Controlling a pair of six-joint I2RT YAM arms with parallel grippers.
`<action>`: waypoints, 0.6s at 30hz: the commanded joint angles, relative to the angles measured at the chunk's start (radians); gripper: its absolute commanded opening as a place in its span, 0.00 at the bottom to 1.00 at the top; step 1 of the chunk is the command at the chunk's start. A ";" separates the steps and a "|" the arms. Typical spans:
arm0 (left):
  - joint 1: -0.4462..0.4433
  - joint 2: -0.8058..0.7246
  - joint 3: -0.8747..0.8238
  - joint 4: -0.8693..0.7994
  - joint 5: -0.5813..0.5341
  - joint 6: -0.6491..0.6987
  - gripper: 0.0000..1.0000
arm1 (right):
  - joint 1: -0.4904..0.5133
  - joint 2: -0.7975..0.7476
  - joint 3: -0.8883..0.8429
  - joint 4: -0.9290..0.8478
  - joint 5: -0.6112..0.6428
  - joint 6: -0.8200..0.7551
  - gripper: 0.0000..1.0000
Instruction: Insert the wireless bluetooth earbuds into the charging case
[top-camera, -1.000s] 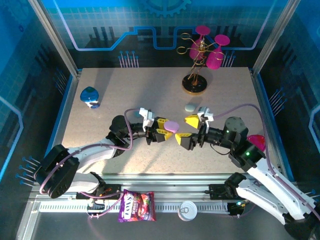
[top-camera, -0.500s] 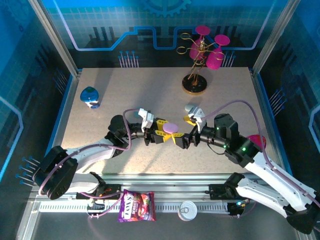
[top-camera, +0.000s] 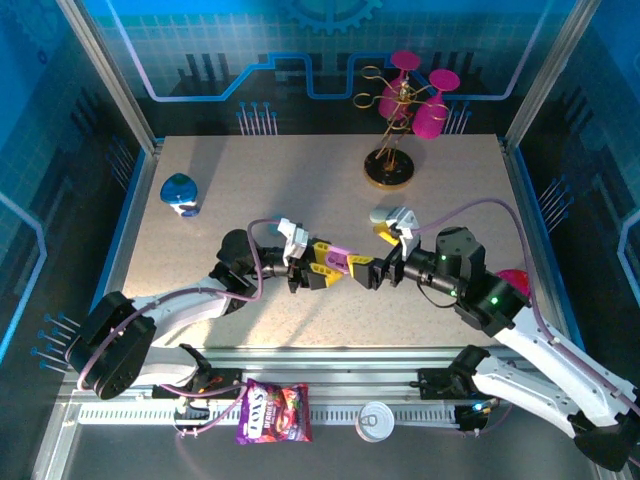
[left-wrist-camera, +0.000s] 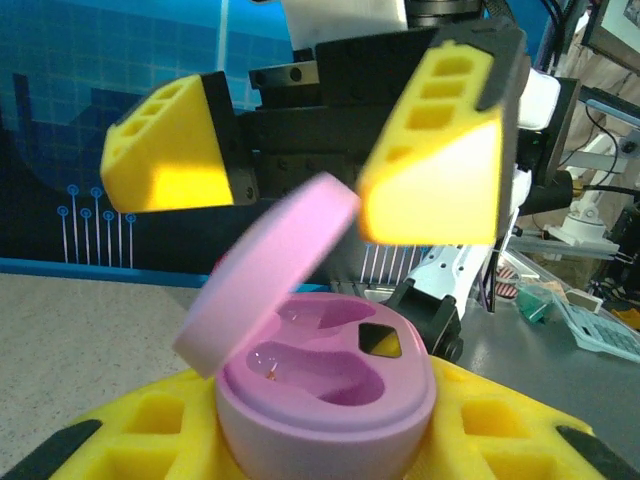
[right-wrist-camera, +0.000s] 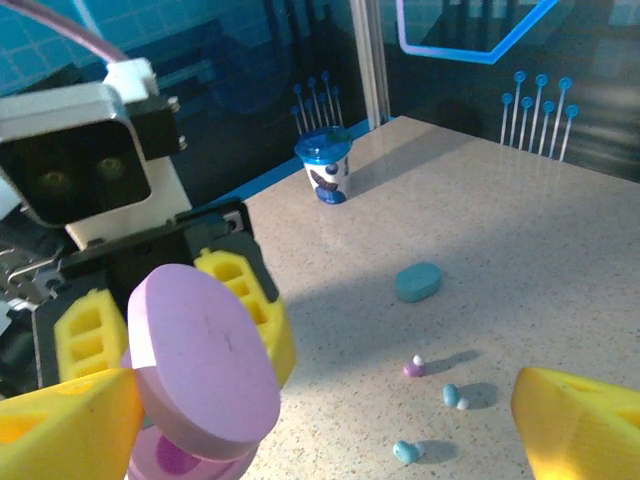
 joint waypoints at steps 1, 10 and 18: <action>-0.002 -0.033 0.004 0.049 0.053 0.033 0.29 | -0.014 0.003 0.028 -0.014 0.067 0.019 0.94; 0.008 -0.021 -0.005 0.059 -0.008 0.031 0.30 | -0.015 -0.026 0.030 -0.010 -0.034 0.017 0.99; 0.077 -0.010 -0.069 0.170 -0.166 -0.004 0.29 | -0.040 -0.156 -0.073 0.013 0.041 0.074 1.00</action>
